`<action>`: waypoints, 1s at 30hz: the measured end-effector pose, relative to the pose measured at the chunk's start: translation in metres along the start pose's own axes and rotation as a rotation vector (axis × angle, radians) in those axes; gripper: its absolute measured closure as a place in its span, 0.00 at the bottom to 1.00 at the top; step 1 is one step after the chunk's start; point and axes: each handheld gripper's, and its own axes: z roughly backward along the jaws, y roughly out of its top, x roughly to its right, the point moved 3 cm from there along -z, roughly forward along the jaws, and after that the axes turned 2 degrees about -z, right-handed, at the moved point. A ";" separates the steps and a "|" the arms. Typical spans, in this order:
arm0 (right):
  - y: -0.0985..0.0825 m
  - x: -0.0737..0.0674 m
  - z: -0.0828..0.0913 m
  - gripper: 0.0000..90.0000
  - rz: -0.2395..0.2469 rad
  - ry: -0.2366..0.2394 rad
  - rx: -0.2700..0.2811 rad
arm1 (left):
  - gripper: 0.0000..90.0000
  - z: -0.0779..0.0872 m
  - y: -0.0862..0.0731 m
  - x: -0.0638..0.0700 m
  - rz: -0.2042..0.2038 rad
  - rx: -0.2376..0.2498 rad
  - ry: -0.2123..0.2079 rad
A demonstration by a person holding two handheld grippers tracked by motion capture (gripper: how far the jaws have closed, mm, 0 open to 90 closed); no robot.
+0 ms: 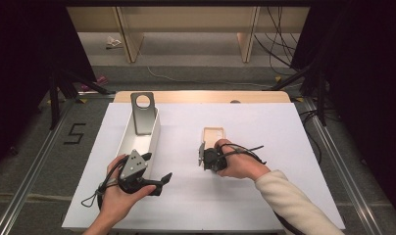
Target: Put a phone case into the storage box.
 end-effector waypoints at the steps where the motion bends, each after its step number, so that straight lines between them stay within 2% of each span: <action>1: 0.000 0.000 0.000 0.90 -0.001 -0.001 -0.001 | 0.08 0.000 0.000 0.000 0.000 0.000 0.000; 5: 0.000 0.001 0.000 0.93 -0.008 0.002 0.007 | 0.08 0.000 0.000 0.000 -0.001 -0.001 0.000; 21: -0.001 0.000 0.000 0.95 -0.007 0.005 0.008 | 0.08 0.001 0.001 0.001 -0.002 0.003 0.000; 22: -0.001 -0.001 0.000 0.95 -0.020 0.009 0.004 | 0.08 0.001 0.001 0.001 -0.001 0.002 0.000; 30: -0.002 0.000 0.000 0.96 -0.006 0.007 0.017 | 0.08 0.000 0.000 0.002 -0.002 0.001 -0.003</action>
